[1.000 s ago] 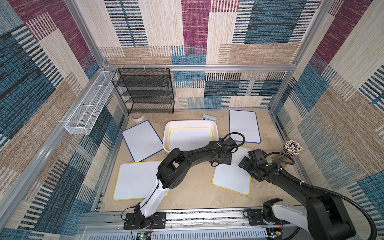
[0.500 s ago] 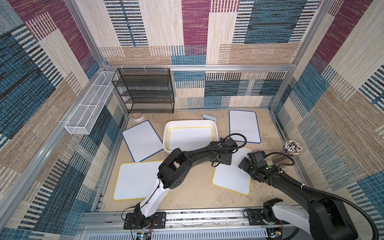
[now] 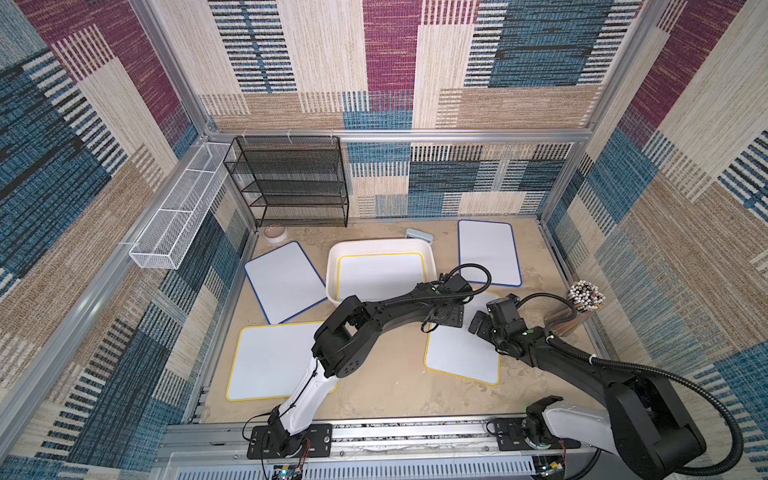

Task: Put the whiteboard into the storage box
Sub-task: Pick up the whiteboard at the center of the board.

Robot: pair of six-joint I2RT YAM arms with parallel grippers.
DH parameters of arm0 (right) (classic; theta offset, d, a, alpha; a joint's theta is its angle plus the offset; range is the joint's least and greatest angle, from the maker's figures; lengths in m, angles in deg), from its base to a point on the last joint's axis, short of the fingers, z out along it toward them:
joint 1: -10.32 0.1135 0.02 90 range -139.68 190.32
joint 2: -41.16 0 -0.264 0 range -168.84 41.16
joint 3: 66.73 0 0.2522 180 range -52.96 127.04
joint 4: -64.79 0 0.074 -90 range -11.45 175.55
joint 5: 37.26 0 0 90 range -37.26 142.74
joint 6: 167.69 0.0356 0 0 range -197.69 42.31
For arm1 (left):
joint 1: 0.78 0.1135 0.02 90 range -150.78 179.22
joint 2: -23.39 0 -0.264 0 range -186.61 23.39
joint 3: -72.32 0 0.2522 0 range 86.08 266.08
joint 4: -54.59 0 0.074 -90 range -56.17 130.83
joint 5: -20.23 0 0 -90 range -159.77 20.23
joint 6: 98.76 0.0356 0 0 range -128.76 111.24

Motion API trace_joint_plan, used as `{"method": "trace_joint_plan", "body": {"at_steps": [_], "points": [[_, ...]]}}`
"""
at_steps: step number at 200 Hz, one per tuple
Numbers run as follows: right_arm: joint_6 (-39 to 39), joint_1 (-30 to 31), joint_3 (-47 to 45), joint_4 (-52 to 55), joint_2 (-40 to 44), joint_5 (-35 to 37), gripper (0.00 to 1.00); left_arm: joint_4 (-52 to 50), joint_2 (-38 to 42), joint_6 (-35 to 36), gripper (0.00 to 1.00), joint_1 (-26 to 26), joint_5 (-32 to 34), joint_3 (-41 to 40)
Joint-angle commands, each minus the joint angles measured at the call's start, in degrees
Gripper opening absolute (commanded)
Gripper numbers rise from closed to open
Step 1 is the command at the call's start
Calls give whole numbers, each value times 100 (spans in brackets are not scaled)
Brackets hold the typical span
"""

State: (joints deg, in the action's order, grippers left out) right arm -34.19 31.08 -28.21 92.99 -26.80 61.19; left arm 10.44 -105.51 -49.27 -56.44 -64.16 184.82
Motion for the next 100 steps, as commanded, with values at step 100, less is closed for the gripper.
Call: {"method": "trace_joint_plan", "body": {"at_steps": [100], "points": [[1204, -1059, -479, -59, 1250, -4259, 100, 765, 137, -475, 83, -43, -1887, -798]]}}
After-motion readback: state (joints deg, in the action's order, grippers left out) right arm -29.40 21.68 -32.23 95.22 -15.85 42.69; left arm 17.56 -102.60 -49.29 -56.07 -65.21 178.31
